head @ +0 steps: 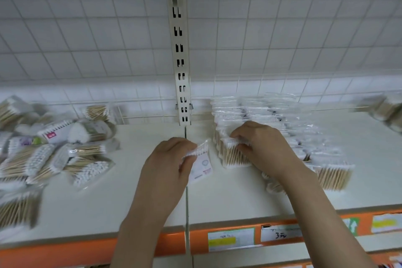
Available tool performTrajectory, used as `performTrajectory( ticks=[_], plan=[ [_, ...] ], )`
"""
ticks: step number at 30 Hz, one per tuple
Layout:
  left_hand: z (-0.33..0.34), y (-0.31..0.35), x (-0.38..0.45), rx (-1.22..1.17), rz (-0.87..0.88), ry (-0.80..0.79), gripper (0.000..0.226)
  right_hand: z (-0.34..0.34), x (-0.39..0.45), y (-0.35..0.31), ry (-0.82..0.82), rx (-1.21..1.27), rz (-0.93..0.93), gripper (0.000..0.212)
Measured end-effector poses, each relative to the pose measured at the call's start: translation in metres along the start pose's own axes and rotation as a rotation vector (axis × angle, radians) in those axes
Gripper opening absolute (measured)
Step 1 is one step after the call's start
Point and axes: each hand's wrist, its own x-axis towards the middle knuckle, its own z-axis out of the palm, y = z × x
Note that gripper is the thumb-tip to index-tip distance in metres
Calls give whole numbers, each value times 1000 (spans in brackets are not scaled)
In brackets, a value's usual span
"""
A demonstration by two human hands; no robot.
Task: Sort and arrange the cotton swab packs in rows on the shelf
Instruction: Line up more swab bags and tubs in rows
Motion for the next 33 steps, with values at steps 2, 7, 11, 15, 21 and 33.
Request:
performTrajectory(
  ticks=[2, 7, 11, 15, 21, 33],
  plan=[
    [5, 6, 2, -2, 7, -24, 15, -5, -2, 3, -19, 32, 9, 38],
    [23, 26, 9, -20, 70, -78, 15, -26, -22, 15, 106, 118, 33, 37],
    [41, 45, 16, -35, 136, -97, 16, -37, -45, 27, 173, 136, 89, 31],
    [57, 53, 23, -1, 206, -86, 19, -40, -64, 31, 186, 156, 137, 32],
    [70, 48, 29, 57, 214, -60, 18, -38, -79, 35, 183, 177, 182, 31],
    [74, 40, 26, 14, 148, -9, 33, -30, -72, 21, 194, 195, 166, 27]
  ],
)
